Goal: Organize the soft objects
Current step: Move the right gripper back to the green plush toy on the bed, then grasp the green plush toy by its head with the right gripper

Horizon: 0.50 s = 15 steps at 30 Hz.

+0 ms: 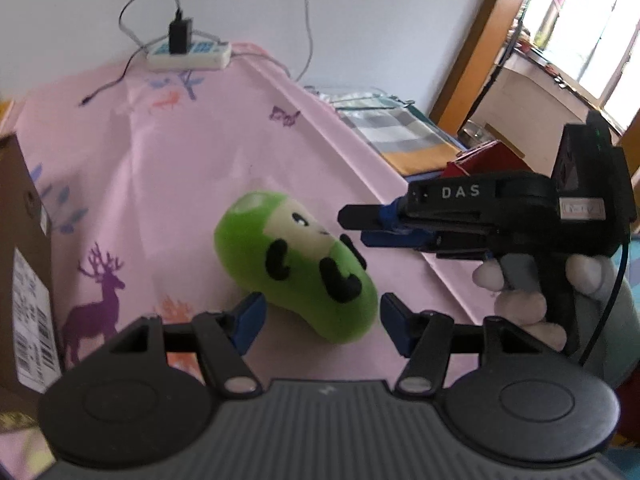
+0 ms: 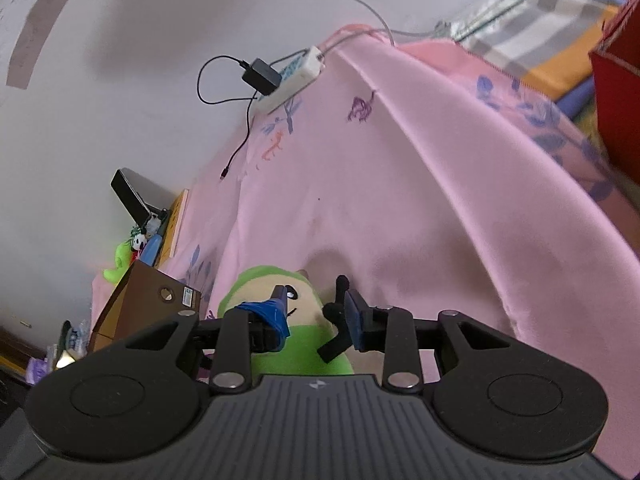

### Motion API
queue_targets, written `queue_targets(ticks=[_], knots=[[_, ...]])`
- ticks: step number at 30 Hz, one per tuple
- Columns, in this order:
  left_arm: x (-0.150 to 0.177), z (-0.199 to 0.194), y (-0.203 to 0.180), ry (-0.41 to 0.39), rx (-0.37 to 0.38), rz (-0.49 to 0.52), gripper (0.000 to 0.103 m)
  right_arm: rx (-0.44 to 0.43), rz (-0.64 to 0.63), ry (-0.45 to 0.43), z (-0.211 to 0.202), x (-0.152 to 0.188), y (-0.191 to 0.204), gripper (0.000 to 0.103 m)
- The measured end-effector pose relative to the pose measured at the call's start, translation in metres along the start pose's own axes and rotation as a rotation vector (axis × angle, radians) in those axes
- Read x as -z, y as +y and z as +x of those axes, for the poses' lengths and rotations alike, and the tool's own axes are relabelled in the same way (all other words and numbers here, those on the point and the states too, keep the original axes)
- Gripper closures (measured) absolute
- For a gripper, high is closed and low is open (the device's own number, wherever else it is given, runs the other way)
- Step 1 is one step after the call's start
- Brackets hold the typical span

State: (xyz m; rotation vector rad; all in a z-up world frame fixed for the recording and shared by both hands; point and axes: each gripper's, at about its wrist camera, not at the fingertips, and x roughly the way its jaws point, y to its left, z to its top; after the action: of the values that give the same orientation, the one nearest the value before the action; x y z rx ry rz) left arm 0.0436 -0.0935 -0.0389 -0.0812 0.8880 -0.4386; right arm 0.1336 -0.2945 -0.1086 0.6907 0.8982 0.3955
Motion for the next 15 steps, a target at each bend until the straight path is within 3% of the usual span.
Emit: queue_targets(ticks=[6, 15], knots=[[-0.004, 0.004, 0.015, 0.012, -0.005, -0.087, 0.041, -0.088, 0.052, 0.102, 0.011, 0.004, -0.004, 0.086], [-0.004, 0.024, 0.031, 0.063, 0.033, -0.169, 0.041, -0.119, -0.045, 0.139, 0.02, 0.001, 0.005, 0.083]])
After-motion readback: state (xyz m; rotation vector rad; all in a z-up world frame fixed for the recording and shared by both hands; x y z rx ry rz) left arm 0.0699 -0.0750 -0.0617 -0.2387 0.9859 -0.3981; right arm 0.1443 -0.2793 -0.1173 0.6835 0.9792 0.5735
